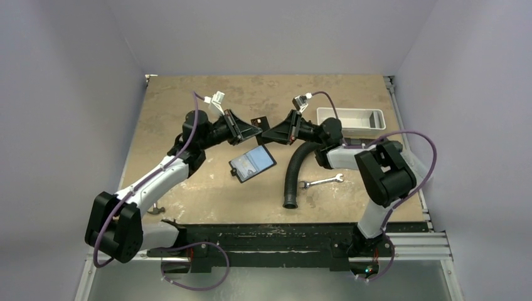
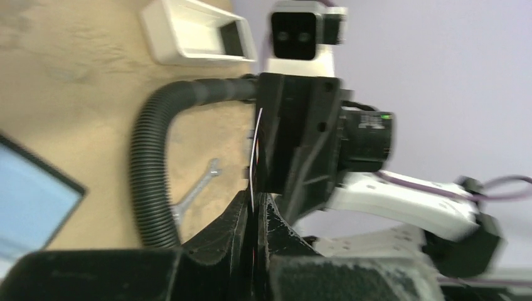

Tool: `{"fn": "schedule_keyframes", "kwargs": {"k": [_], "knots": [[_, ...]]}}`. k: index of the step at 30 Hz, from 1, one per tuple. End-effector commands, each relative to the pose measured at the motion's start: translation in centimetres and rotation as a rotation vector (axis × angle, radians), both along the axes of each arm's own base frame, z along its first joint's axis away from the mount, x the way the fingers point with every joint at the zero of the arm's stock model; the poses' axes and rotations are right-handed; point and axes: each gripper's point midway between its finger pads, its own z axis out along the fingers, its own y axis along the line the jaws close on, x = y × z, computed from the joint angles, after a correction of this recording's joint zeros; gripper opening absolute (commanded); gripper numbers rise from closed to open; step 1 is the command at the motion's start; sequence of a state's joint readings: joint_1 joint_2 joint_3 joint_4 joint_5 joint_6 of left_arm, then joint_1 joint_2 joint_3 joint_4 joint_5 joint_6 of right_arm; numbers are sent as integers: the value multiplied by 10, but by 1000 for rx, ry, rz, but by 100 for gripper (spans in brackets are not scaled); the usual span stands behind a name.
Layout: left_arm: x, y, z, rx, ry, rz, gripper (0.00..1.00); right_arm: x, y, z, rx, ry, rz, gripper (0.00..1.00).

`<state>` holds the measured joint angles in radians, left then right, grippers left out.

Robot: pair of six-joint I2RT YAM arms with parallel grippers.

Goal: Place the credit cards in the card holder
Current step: Insert the credit card into the card holder.

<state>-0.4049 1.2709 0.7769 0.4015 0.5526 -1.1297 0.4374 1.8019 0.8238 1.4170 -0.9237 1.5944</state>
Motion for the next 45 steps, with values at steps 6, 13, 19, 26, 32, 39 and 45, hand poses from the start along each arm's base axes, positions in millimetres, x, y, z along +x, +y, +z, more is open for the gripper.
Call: {"fn": "schedule_keyframes", "kwargs": {"k": [6, 13, 19, 26, 32, 39, 45], "knots": [[1, 55, -105, 515, 151, 100, 0, 44, -20, -83, -542, -143, -217, 54], [-18, 46, -158, 442, 304, -43, 0, 46, -10, -141, -698, -107, -73, 46], [-25, 50, -188, 432, 390, -106, 0, 42, 6, -181, -785, -108, 25, 23], [-29, 54, -210, 419, 446, -130, 0, 49, 10, -195, -793, -116, 18, 11], [-26, 52, -221, 366, 470, -136, 0, 55, 7, -214, -838, -93, -2, 7], [-23, 54, -234, 295, 519, -118, 0, 56, 4, -227, -862, -77, -6, 5], [-10, 67, -238, 276, 548, -35, 0, 55, 3, -234, -881, -66, -4, 3]]}}
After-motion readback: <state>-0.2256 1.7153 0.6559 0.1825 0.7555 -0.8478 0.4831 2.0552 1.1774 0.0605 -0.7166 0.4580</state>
